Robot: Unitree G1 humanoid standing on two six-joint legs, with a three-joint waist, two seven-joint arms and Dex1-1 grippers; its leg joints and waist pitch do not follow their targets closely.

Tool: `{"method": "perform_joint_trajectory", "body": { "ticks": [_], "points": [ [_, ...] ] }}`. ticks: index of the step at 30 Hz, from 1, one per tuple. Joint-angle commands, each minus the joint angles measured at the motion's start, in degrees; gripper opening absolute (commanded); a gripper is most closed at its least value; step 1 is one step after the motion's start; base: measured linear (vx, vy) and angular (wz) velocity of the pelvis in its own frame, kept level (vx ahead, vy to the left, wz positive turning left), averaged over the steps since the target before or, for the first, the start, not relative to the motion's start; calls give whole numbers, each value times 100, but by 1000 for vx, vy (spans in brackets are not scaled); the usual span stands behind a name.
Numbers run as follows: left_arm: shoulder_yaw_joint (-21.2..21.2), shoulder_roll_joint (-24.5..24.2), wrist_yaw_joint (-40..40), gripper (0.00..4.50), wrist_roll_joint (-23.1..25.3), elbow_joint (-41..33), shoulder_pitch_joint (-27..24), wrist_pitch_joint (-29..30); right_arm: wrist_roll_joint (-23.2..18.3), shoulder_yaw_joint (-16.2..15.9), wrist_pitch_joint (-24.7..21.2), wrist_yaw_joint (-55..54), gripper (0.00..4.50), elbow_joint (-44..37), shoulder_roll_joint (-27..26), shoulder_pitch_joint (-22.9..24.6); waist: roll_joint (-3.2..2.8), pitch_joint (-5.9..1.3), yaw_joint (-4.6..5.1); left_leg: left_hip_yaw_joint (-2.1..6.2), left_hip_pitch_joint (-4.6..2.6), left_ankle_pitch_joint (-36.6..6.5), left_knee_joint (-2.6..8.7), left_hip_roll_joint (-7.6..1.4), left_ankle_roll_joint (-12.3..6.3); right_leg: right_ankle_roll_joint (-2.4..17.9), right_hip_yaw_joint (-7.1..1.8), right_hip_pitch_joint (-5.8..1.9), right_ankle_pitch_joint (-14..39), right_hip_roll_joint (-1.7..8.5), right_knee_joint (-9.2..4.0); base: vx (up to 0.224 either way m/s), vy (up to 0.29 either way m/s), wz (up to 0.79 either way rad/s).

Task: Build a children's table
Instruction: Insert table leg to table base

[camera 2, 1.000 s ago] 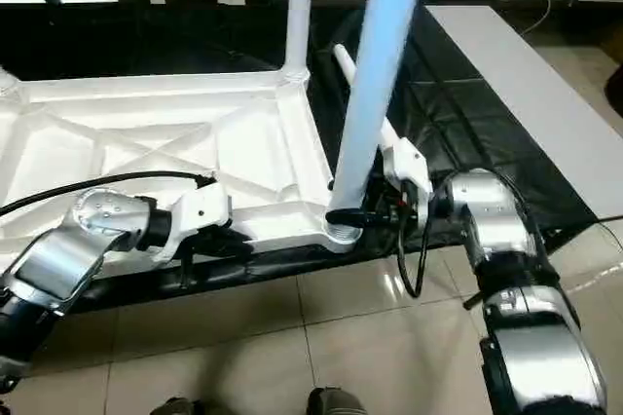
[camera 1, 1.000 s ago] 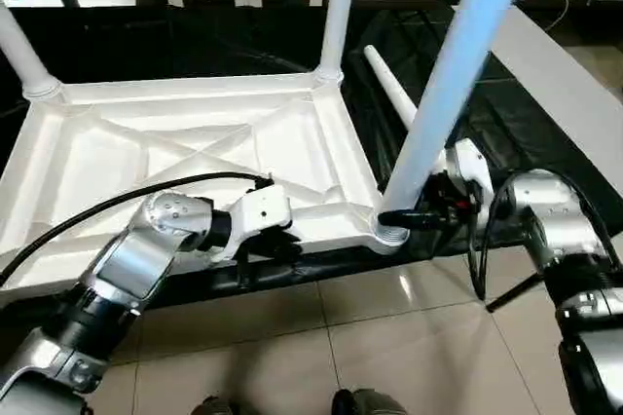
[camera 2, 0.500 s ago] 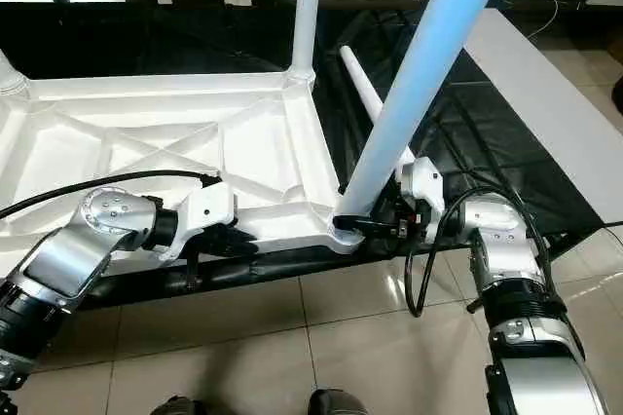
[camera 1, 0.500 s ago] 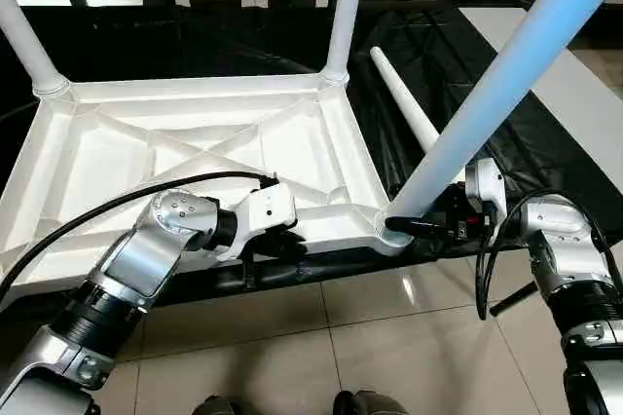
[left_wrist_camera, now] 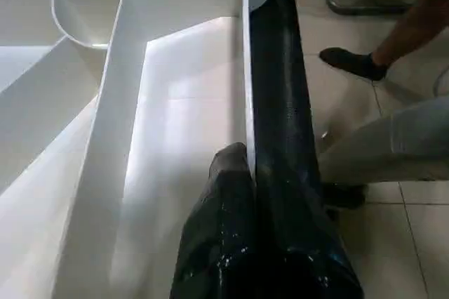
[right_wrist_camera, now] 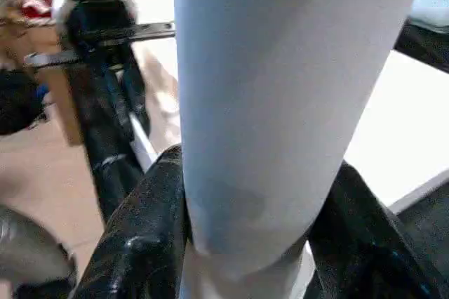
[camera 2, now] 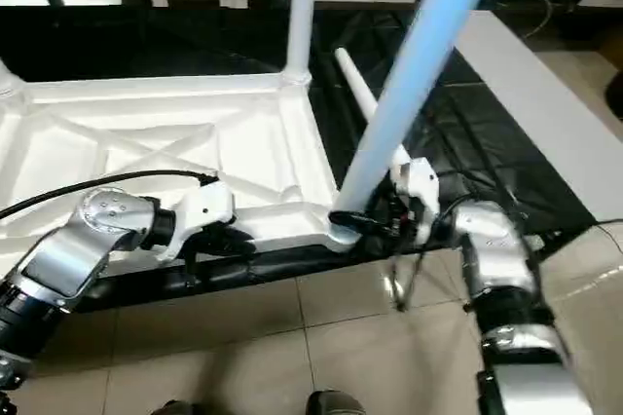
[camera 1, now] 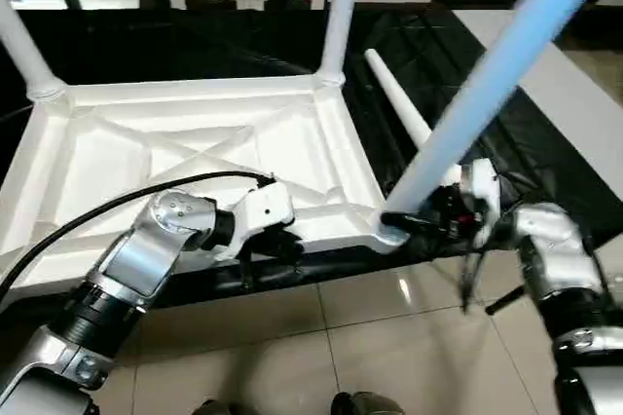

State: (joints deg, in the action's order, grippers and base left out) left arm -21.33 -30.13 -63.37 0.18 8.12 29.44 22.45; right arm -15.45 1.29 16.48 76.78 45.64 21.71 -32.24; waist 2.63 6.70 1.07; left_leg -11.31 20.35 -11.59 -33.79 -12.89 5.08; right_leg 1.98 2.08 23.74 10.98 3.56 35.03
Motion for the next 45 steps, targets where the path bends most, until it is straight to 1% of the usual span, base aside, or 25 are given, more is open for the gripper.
{"method": "perform_joint_trajectory", "body": {
  "ticks": [1,3,6,7,9,10,12,13,15,18,19,21,22,24,27,31,33,37,38,39,40,42,43,44,45],
  "points": [
    [-105,175,431,0,224,239,-14,375,254,-109,-513,-852,188,402,-280,268,-57,-195,60,25,-73,-1596,468,-75,-260,1133,-243,-121,2142,318,-556,0,0,0],
    [-53,300,703,0,302,364,66,579,332,-76,-568,-1357,188,498,-448,302,-47,-180,93,60,-59,-1739,499,-69,-137,1000,-225,-114,2465,320,-587,0,0,0],
    [11,484,1078,0,412,539,190,926,570,-164,-561,-1912,188,697,-588,268,-70,-164,119,66,-92,-1965,502,-60,-50,914,-224,-68,2697,316,-623,0,0,0],
    [81,692,1449,0,501,674,309,1331,900,-271,-633,-2717,188,972,-728,171,-70,-156,138,75,-79,-1986,511,-55,4,896,-221,-62,2745,313,-620,0,0,0],
    [213,966,1816,0,507,765,424,1746,1121,-332,-867,-3592,188,1290,-931,23,-61,-159,184,102,-74,-2077,511,-25,84,809,-197,-68,2950,314,-636,0,0,0],
    [246,1029,1890,0,500,785,451,1825,1159,-341,-935,-3779,188,1354,-977,-10,-88,-143,204,109,-78,-2128,514,-28,104,794,-199,-49,3005,324,-640,0,0,0],
    [610,1524,2567,0,403,991,628,2071,1433,-363,-1198,-5298,188,1669,-1324,-173,-62,-146,269,118,-62,-2217,505,0,96,666,-188,-38,3132,308,-670,0,0,0],
    [611,1525,2568,0,403,991,629,2072,1433,-363,-1199,-5302,188,1669,-1325,-173,-66,-142,303,131,-48,-2251,506,17,119,590,-176,-29,3148,294,-674,0,0,0],
    [1009,1971,3124,0,252,1187,786,2178,1308,-175,-1403,-6360,188,1890,-1722,-259,-74,-154,360,157,-59,-2388,508,26,166,531,-160,-2,3080,282,-676,0,0,0],
    [1182,2182,3291,0,153,1207,858,2303,1125,-7,-1525,-6796,188,2012,-1992,-290,-60,-146,398,200,-57,-2720,533,47,69,386,-148,27,3124,264,-727,0,0,0],
    [1219,2256,3345,0,149,1170,891,2378,957,177,-1558,-7091,188,2089,-2228,-365,-13,-154,409,203,-50,-2713,542,46,58,376,-148,19,3096,269,-737,0,0,0],
    [1198,2245,3316,0,187,1076,890,2489,967,215,-1502,-7174,188,2140,-2390,-506,-48,-195,417,232,-10,-2481,586,40,41,426,-158,-33,2737,281,-697,0,0,0],
    [1159,2194,3271,0,217,1030,865,2507,961,231,-1505,-7159,188,2144,-2399,-560,-20,-209,421,241,59,-2215,613,19,38,523,-160,-90,2284,277,-649,0,0,0],
    [1124,2136,3225,0,235,991,832,2515,947,249,-1514,-7127,188,2150,-2388,-613,-40,-184,415,205,25,-2274,601,8,35,612,-168,-45,2132,269,-655,0,0,0],
    [1017,2007,3144,0,230,926,746,2490,916,327,-1407,-6935,188,2187,-2329,-775,-46,-199,450,192,23,-2270,600,7,48,737,-179,-62,1908,270,-636,0,0,0],
    [646,1716,2742,0,308,743,577,2176,965,243,-1361,-6316,188,2098,-2175,-911,-54,-213,535,199,56,-2316,606,-7,-9,817,-177,-98,1897,286,-627,0,0,0],
    [173,1274,2198,0,490,523,363,1359,1023,101,-1419,-5482,188,1999,-1958,-1039,-60,-235,561,200,75,-2262,605,-10,-70,887,-185,-132,1832,296,-620,0,0,0],
    [2,835,1736,0,525,349,121,661,941,-157,-1460,-4016,188,1530,-1557,-1026,-100,-281,540,148,47,-1720,571,-47,-231,1229,-205,-183,1233,324,-577,0,0,0],
    [13,700,1499,0,405,248,32,546,863,-275,-1459,-3389,188,1228,-1384,-943,-92,-307,519,137,47,-1476,555,-56,-305,1340,-204,-220,928,321,-549,0,0,0],
    [130,563,1247,0,200,86,-87,479,542,-319,-1642,-2642,188,598,-1142,-771,-125,-328,479,133,43,-1168,533,-65,-402,1458,-206,-271,483,313,-498,0,0,0],
    [130,563,1247,0,200,86,-87,479,542,-319,-1642,-2642,188,598,-1142,-771,-127,-330,463,133,53,-984,529,-78,-453,1509,-207,-291,220,311,-470,0,0,0],
    [350,521,1161,0,-11,-41,-182,374,71,-130,-1848,-2401,188,-121,-977,-611,-109,-364,438,95,7,-555,499,-88,-608,1708,-209,-293,-445,302,-399,27,7,-1],
    [460,528,1172,0,-117,-79,-217,337,-58,-34,-1919,-2429,188,-389,-914,-557,-132,-410,403,81,-5,-154,456,-63,-726,1864,-230,-343,-975,305,-328,0,0,0],
    [653,570,1202,0,-290,-154,-252,313,-135,95,-1855,-2642,188,-775,-813,-487,-107,-404,373,68,1,132,432,-45,-885,1937,-241,-360,-1342,288,-301,0,0,0],
    [672,576,1224,0,-295,-157,-251,308,-171,125,-1897,-2660,188,-831,-805,-478,-120,-415,340,54,-8,285,409,-46,-1022,1993,-248,-349,-1492,305,-279,0,0,0]
  ]
}}
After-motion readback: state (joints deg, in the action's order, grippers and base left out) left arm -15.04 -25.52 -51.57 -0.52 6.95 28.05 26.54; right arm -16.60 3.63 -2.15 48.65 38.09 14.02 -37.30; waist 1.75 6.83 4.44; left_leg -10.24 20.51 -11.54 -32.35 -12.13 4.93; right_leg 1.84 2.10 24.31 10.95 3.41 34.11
